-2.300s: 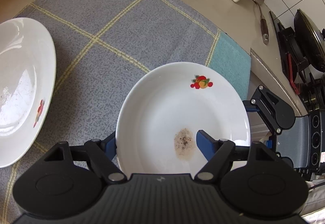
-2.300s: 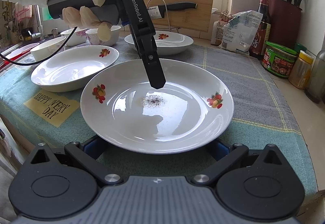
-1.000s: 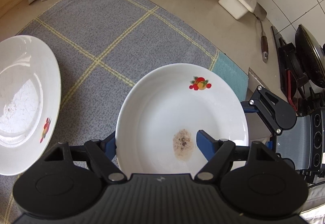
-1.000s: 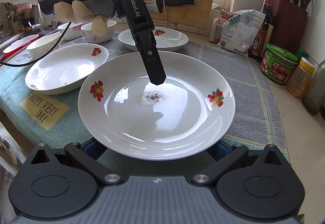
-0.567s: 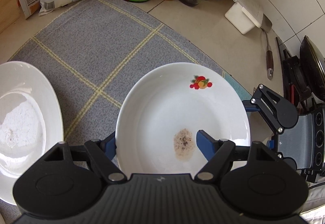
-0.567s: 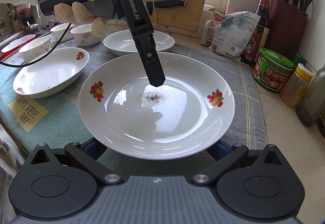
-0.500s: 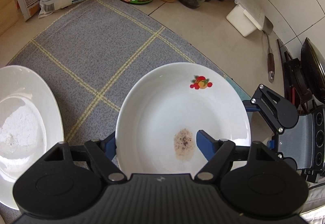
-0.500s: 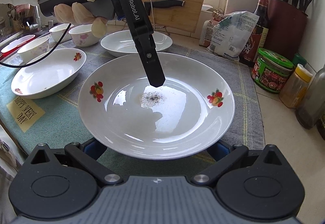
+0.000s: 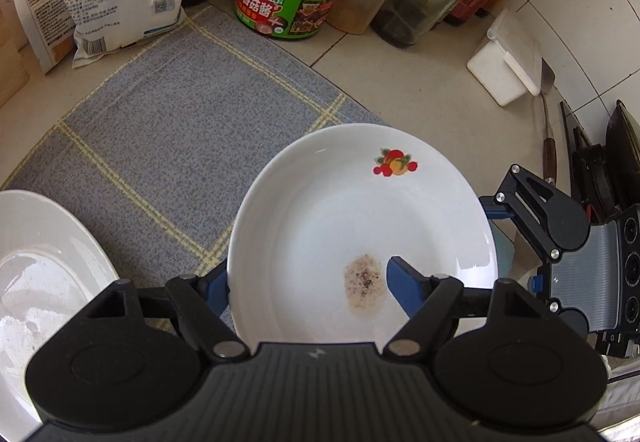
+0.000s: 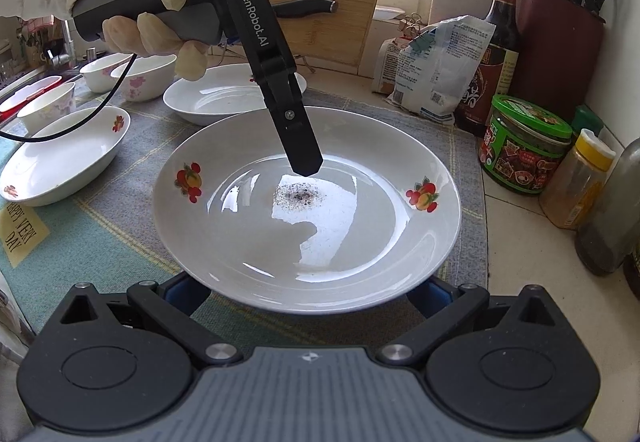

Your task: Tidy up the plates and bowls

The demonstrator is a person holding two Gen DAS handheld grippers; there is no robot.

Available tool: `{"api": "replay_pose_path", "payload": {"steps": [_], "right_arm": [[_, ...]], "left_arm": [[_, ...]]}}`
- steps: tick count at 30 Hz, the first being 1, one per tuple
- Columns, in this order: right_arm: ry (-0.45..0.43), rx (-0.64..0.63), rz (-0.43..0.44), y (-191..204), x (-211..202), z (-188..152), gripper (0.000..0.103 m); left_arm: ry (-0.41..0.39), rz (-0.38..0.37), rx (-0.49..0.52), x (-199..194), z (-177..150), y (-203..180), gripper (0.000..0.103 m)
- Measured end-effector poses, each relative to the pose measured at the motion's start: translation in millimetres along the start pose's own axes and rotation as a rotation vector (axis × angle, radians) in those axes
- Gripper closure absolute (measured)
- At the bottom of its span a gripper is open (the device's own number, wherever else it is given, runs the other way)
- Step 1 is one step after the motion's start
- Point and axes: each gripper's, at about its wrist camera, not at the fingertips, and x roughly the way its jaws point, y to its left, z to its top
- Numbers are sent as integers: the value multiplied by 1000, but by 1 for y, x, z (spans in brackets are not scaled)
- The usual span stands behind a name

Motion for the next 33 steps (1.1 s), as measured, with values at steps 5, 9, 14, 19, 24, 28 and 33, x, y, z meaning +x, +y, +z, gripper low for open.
{"api": "replay_pose_path", "payload": {"steps": [5,9,14,19,24,28,33], "right_arm": [[-1,-4,-5,-10,4,3,0],[-3,2,-13,-19,7,5,0],[-6,13,-29,-29,11,7,0],[-2,21,-42,-37,16,8,0],[12,13,-56,-41,23,8,0],[18,16,-61,-44,26,9,0],[21,20,-63,-46,31,10,0]], "left_arm": [[0,1,1,4,9,3,26],[-1,-1,2,7,15,5,26],[0,-3,12,16,23,8,26],[3,1,15,27,27,11,26],[1,-1,9,34,31,15,26],[-4,0,6,37,33,18,26],[-7,3,8,39,36,21,26]]}}
